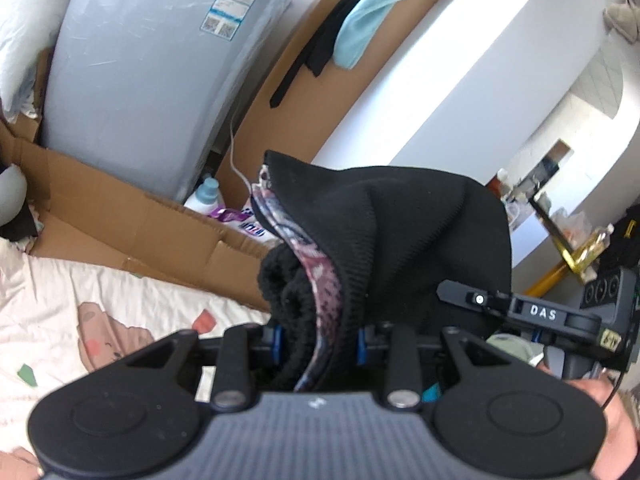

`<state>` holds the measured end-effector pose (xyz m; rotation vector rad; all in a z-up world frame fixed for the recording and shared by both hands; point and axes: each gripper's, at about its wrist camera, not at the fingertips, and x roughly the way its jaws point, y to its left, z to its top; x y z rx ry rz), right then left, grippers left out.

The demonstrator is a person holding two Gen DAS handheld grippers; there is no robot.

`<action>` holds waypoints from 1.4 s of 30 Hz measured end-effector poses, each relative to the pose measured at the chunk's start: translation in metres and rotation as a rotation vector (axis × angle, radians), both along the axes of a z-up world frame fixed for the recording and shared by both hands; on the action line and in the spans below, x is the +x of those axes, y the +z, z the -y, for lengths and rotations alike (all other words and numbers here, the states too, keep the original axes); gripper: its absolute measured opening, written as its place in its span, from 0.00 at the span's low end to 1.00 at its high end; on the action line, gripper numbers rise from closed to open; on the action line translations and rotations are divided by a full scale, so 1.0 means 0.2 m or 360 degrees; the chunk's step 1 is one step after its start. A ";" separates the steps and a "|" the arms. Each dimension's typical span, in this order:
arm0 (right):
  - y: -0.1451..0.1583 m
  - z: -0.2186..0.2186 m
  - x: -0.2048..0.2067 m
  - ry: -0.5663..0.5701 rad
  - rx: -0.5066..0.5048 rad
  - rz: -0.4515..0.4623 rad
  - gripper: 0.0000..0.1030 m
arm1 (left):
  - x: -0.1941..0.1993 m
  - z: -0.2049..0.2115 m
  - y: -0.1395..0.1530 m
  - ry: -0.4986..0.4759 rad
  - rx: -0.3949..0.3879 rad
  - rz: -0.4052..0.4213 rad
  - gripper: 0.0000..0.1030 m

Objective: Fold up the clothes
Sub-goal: 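Lift the folded black pants with both grippers off the duvet, then carry the black pants with both grippers onto the leopard-print clothes pile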

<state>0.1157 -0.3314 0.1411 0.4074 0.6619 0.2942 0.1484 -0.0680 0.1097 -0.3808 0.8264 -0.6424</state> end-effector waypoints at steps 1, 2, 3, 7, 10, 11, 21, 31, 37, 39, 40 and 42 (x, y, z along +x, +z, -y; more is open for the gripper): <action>0.03 0.01 -0.03 -0.0002 0.0001 0.0019 0.08 | -0.02 0.01 0.02 0.0004 -0.0007 0.0007 0.33; 0.05 0.03 -0.05 -0.0008 0.0000 0.0033 0.08 | -0.05 0.03 0.03 0.0004 -0.0009 0.0017 0.33; 0.06 0.04 -0.08 -0.0012 -0.0002 0.0038 0.08 | -0.07 0.05 0.03 0.0001 -0.0010 0.0022 0.33; 0.10 0.12 -0.18 -0.0030 -0.0021 0.0052 0.08 | -0.15 0.10 0.03 -0.0025 -0.0053 0.0024 0.33; 0.11 0.18 -0.25 -0.0036 -0.0018 0.0070 0.08 | -0.20 0.12 0.01 -0.0040 -0.0095 -0.0002 0.33; 0.11 0.19 -0.28 -0.0044 -0.0028 0.0071 0.08 | -0.22 0.14 0.00 -0.0053 -0.0090 0.0000 0.33; 0.01 0.33 -0.49 -0.0132 -0.0062 0.0080 0.08 | -0.29 0.28 -0.18 -0.0164 -0.0113 -0.0002 0.33; -0.20 0.45 -0.59 -0.0238 -0.0197 0.0066 0.08 | -0.30 0.46 -0.38 -0.0311 -0.0056 0.0075 0.33; -0.32 0.52 -0.61 -0.0311 -0.0250 0.0081 0.08 | -0.29 0.56 -0.53 -0.0415 -0.0089 0.0097 0.33; -0.37 0.55 -0.61 -0.0340 -0.0246 0.0070 0.08 | -0.28 0.60 -0.56 -0.0463 -0.0062 0.0114 0.33; -0.40 0.57 -0.62 -0.0361 -0.0237 0.0063 0.08 | -0.28 0.62 -0.57 -0.0485 -0.0052 0.0123 0.33; -0.45 0.60 -0.62 -0.0401 -0.0221 0.0047 0.08 | -0.26 0.65 -0.62 -0.0520 -0.0062 0.0120 0.33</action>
